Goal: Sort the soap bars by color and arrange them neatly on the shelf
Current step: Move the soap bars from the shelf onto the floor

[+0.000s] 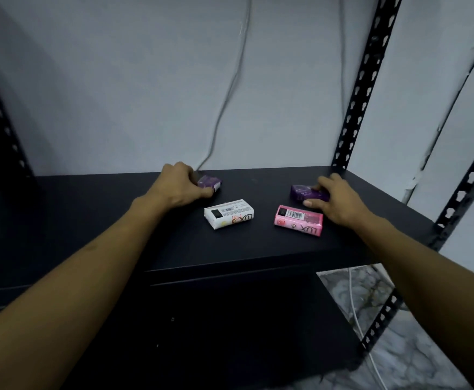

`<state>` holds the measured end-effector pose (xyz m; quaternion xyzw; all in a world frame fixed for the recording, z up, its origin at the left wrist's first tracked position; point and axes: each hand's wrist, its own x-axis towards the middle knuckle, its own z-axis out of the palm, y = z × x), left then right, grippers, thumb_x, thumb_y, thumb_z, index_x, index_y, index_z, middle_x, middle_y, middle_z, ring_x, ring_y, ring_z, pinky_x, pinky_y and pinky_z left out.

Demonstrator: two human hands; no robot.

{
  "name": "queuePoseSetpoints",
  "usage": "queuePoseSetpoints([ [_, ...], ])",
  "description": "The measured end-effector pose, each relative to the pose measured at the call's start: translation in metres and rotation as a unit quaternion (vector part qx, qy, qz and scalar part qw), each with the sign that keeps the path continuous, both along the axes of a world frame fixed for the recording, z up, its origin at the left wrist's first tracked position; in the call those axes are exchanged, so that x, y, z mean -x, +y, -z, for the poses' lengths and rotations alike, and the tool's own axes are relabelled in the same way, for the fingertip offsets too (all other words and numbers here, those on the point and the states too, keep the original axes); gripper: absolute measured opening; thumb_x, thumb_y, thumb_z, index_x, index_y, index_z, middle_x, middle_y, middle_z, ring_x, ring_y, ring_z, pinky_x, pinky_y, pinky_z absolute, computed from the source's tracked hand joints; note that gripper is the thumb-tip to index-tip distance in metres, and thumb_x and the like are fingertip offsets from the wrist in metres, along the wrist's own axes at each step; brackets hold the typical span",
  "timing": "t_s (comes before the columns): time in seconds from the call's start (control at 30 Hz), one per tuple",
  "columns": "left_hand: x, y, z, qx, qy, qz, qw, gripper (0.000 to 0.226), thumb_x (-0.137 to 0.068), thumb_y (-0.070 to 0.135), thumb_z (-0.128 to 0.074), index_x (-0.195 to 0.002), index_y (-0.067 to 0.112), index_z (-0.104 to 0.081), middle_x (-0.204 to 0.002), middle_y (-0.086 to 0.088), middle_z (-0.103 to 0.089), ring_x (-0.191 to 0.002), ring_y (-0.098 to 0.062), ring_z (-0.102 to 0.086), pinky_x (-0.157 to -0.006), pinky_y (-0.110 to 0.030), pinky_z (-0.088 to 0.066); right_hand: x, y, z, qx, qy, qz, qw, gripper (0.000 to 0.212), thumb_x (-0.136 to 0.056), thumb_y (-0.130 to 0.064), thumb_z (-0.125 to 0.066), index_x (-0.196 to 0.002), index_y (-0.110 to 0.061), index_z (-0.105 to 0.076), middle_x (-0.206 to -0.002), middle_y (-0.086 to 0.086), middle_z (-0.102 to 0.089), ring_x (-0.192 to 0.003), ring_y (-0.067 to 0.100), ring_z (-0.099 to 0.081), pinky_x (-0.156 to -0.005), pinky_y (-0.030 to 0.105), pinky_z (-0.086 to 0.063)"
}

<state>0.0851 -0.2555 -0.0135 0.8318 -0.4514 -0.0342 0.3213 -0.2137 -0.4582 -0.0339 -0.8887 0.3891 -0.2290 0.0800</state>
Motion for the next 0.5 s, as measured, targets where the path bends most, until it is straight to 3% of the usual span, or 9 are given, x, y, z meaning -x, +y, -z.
queuePoseSetpoints([
  [0.1,0.014,0.022,-0.01,-0.018,0.02,0.006,1.0,0.052,-0.056,0.056,-0.082,-0.079,0.012,-0.066,-0.086,-0.007,-0.066,-0.084,-0.018,-0.062,-0.058,-0.029,-0.048,0.022,0.019,-0.011,0.004,0.055,-0.009,0.998,0.029,-0.086,-0.033,-0.073,-0.102,-0.019,-0.054,-0.109,0.004,-0.048,-0.108,0.026,-0.048,-0.094,0.047,-0.046],
  [0.23,0.03,0.046,-0.027,0.051,0.09,0.003,0.995,0.081,-0.035,0.068,-0.077,-0.098,0.018,-0.069,-0.096,-0.002,-0.068,-0.089,-0.015,-0.064,-0.074,-0.028,-0.053,0.036,0.045,-0.015,-0.057,0.031,0.016,0.998,0.029,-0.089,-0.026,-0.072,-0.098,-0.014,-0.047,-0.109,0.01,-0.058,-0.091,0.024,-0.053,-0.077,0.034,-0.041],
  [0.37,0.044,0.058,-0.042,0.067,0.161,0.04,0.984,0.08,-0.053,0.044,-0.086,-0.123,0.017,-0.059,-0.094,-0.008,-0.075,-0.077,-0.02,-0.075,-0.078,-0.035,-0.062,0.048,0.058,-0.031,-0.129,-0.099,0.045,0.986,0.034,-0.086,-0.026,-0.076,-0.105,-0.014,-0.05,-0.111,0.01,-0.061,-0.094,0.024,-0.057,-0.078,0.035,-0.045],
  [0.43,0.051,0.057,-0.045,0.044,0.144,0.064,0.987,0.085,-0.049,0.043,-0.083,-0.126,0.017,-0.058,-0.094,-0.007,-0.076,-0.085,-0.02,-0.074,-0.085,-0.039,-0.06,0.042,0.073,-0.041,-0.133,-0.157,0.007,0.979,0.043,-0.084,-0.024,-0.078,-0.117,-0.013,-0.052,-0.112,0.005,-0.059,-0.099,0.022,-0.058,-0.085,0.033,-0.047],
  [0.5,0.06,0.05,-0.041,0.015,0.101,0.069,0.992,0.096,-0.045,0.049,-0.081,-0.132,0.019,-0.056,-0.108,-0.005,-0.073,-0.101,-0.02,-0.069,-0.095,-0.039,-0.055,0.029,0.091,-0.047,-0.116,-0.134,-0.045,0.983,0.052,-0.084,-0.025,-0.078,-0.127,-0.015,-0.051,-0.113,0.001,-0.058,-0.098,0.018,-0.059,-0.082,0.028,-0.046],
])
